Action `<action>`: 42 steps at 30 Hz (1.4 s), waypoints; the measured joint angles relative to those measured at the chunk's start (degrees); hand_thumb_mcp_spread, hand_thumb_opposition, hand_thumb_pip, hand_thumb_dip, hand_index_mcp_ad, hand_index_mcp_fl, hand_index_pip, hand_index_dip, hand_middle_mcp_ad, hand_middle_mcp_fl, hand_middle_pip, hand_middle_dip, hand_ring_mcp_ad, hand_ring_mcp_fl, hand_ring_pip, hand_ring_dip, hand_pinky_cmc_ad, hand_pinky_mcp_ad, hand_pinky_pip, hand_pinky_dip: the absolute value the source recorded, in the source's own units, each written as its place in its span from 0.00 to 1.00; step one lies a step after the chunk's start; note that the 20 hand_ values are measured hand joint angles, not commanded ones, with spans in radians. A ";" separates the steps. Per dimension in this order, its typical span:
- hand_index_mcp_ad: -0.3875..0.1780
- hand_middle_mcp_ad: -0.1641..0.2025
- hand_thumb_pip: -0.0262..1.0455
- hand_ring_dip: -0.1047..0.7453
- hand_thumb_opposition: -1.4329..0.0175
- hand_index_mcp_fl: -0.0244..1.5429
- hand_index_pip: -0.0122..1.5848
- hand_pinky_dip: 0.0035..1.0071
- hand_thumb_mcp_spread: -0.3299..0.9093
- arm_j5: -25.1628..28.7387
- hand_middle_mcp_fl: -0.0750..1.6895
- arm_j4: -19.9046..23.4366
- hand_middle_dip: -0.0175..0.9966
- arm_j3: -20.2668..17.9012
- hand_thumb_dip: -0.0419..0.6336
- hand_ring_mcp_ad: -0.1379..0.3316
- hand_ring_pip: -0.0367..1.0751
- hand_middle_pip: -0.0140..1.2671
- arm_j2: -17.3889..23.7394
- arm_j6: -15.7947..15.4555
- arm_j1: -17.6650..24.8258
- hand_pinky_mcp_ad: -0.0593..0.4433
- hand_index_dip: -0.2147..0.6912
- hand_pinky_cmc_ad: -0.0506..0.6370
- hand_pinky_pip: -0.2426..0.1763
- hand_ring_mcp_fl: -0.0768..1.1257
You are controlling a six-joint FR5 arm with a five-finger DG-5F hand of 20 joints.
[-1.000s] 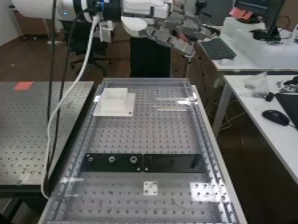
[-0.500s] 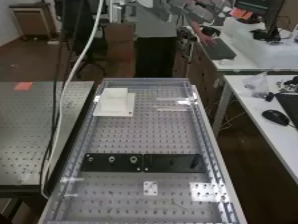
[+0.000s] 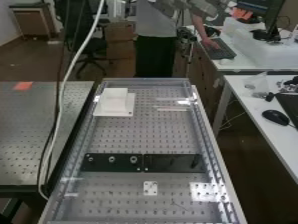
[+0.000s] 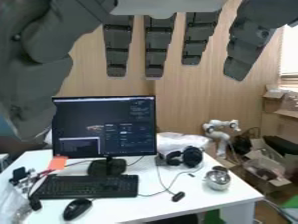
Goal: Grab the chopstick and place it in the clear container
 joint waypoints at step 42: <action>0.35 0.45 0.59 0.35 0.53 0.17 0.04 0.17 0.38 -0.15 0.12 -0.37 0.36 1.05 0.25 0.54 0.13 0.10 -0.45 0.08 -0.39 0.82 0.61 0.79 0.33 0.07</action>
